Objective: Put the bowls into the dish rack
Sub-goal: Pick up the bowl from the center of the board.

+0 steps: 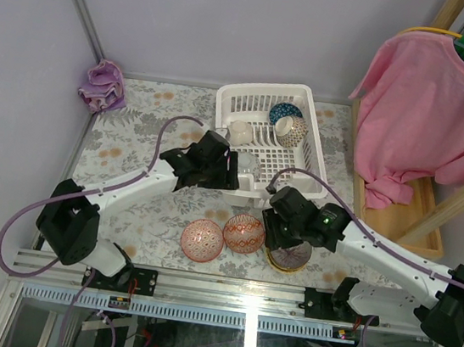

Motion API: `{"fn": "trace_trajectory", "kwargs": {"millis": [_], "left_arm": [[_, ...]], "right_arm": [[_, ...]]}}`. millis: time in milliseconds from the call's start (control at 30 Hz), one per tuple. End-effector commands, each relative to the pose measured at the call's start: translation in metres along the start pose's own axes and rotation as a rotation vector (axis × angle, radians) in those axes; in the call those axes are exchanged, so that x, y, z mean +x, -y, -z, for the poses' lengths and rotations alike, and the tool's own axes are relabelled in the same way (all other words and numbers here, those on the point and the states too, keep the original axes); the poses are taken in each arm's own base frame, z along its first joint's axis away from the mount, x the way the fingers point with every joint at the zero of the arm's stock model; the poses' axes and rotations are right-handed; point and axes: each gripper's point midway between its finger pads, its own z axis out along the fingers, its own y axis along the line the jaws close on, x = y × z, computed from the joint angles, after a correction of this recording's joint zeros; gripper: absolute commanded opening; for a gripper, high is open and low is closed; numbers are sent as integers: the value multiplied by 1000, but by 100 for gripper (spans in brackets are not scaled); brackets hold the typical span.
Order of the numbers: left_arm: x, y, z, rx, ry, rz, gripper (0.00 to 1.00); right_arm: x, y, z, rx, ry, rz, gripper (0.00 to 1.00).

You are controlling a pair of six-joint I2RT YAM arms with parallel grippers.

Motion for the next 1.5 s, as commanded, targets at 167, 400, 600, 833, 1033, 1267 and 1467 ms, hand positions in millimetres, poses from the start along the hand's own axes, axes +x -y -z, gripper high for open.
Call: {"fn": "trace_trajectory", "kwargs": {"millis": [167, 400, 600, 833, 1033, 1267, 1467], "left_arm": [[11, -22, -4, -93, 11, -1, 47], [15, -35, 4, -131, 23, -6, 43], [19, -46, 12, -163, 32, -18, 42], [19, -54, 19, -180, 43, -15, 42], [9, -54, 32, -173, 72, -11, 42], [-1, -54, 42, -159, 94, -1, 43], [-9, -68, 42, -174, 98, 18, 45]], "right_arm": [[11, -9, -11, 26, -12, 29, 40], [28, -9, -15, 86, -61, 69, 36], [30, -8, -14, 128, -78, 93, 33], [29, -10, -9, 123, -67, 81, 23], [20, -16, 1, 96, -28, 71, 24], [4, -21, 17, 114, 15, 110, 60], [-15, -64, 22, 4, 111, 298, 60]]}}
